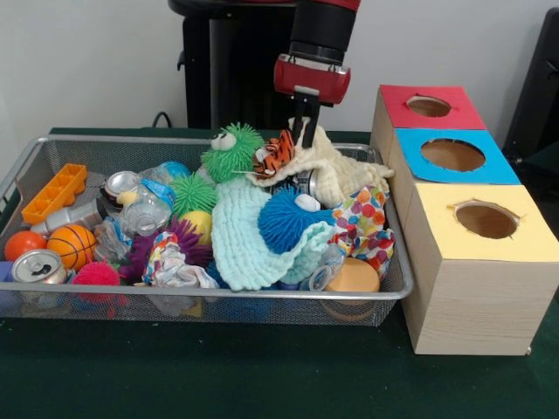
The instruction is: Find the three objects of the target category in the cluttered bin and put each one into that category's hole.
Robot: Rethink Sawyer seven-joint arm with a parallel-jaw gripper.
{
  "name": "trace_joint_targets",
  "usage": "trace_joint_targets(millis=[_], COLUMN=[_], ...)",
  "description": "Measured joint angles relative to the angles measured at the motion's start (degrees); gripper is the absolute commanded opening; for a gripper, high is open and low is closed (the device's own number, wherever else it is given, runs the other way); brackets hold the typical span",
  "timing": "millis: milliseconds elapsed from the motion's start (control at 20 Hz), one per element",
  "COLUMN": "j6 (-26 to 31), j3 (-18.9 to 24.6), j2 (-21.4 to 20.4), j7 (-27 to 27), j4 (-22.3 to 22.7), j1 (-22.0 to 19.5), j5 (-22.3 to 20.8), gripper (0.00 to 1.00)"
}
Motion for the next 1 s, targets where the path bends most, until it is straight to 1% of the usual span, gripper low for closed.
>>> trace_joint_targets(millis=[350, 700, 750, 1000], j6=[0.54, 0.69, 0.69, 0.69], j3=[-0.02, -0.03, -0.03, -0.02], j2=[-1.75, -2.39, -2.41, -2.41], j7=[0.00, 0.00, 0.00, 0.00], j4=[0.19, 0.21, 0.21, 0.21], j1=[1.97, 2.32, 2.32, 2.26], j5=[2.89, 3.79, 3.79, 3.79], gripper=[0.00, 0.00, 1.00, 1.00])
